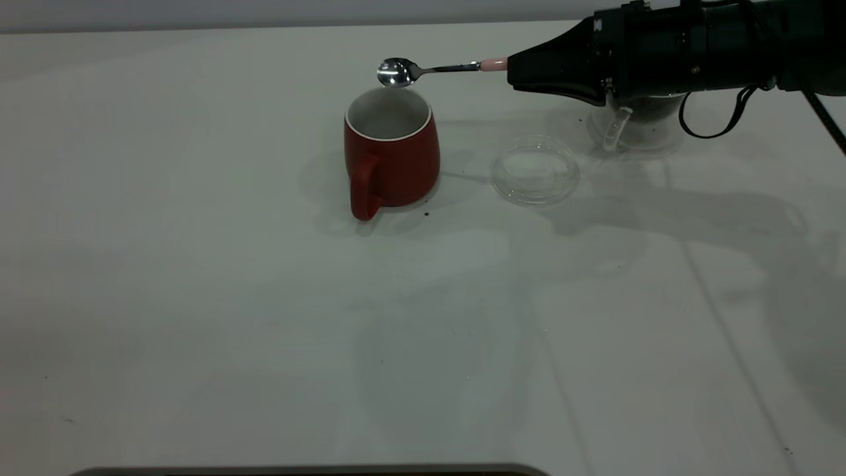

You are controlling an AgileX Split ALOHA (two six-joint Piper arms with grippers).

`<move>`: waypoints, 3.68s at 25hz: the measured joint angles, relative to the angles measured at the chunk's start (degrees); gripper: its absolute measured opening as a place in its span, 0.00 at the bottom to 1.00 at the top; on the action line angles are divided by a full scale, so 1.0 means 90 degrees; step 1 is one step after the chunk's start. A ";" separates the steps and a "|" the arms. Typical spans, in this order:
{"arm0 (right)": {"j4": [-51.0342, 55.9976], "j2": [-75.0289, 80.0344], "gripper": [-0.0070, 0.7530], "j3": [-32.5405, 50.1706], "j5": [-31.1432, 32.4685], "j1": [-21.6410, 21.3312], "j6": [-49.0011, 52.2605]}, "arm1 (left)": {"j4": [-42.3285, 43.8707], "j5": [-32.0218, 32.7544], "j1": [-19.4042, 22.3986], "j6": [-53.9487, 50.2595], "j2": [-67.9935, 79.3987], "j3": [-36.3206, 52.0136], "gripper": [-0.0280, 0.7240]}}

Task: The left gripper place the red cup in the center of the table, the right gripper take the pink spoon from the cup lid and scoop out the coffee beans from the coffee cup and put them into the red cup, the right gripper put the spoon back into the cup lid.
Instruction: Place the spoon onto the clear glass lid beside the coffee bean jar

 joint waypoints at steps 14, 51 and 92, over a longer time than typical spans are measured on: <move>-0.0414 -0.0773 0.15 0.1841 -0.0002 -0.1275 0.1761 | 0.0000 0.0000 0.0000 0.0000 0.0000 0.0000 0.79; 0.0264 0.0464 0.15 0.1027 -0.0997 -0.1310 0.1780 | 0.0000 0.0000 0.0000 0.0006 0.0000 0.0000 0.79; -0.0592 0.0495 0.65 0.1027 -0.0810 -0.1793 0.2004 | 0.0000 0.0000 0.0000 -0.0005 0.0000 0.0000 0.79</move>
